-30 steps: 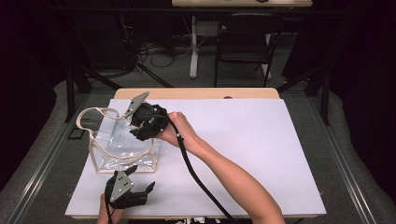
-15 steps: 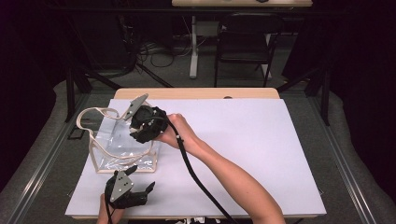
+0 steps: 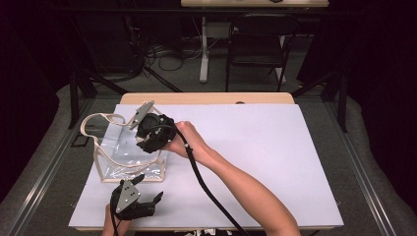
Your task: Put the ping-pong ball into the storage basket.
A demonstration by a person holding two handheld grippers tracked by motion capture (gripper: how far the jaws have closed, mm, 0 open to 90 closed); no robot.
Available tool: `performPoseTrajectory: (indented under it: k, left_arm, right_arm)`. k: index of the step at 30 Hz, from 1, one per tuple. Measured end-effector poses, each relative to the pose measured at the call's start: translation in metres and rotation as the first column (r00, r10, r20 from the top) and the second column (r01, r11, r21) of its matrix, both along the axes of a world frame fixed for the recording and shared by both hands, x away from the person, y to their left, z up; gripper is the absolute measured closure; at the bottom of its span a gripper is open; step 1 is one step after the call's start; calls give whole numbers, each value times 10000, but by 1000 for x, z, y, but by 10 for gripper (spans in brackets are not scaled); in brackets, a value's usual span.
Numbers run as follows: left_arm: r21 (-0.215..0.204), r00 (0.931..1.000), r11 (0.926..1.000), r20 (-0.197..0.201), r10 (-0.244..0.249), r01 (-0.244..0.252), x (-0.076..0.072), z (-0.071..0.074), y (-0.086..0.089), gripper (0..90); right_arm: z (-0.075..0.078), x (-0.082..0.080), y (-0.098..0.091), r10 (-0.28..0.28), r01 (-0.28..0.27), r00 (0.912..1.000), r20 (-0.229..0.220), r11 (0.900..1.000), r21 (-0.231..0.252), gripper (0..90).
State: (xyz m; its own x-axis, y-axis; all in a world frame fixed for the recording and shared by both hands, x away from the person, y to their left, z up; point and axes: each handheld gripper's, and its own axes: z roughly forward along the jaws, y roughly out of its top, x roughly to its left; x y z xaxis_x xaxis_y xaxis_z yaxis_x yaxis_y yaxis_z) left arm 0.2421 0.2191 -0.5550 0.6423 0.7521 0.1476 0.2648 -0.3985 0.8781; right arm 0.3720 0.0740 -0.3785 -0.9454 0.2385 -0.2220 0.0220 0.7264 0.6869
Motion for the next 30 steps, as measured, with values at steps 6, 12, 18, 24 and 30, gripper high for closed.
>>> performPoseTrajectory:
  k: [6,12,18,24,30]
  left_arm:
    - [-6,10000,10000,-15,-15,15,0,0,0,161]
    - [-11,10000,10000,-7,13,-13,0,0,1,162]
    - [-1,10000,10000,1,3,-3,0,0,0,162]
    - [-4,10000,10000,5,-6,6,0,0,0,162]
    - [3,10000,10000,-12,-62,62,0,0,-1,162]
  right_arm:
    - [-3,-1,2,15,-15,10000,-81,10000,-28,510]
    - [-4,-2,4,57,-58,10000,-75,9999,-129,510]
    - [-5,-2,6,113,-118,9997,-201,9997,-212,510]
    - [-7,-4,6,166,-173,9996,-216,9993,-326,510]
    - [-7,-4,5,83,-95,9996,-260,9989,-461,510]
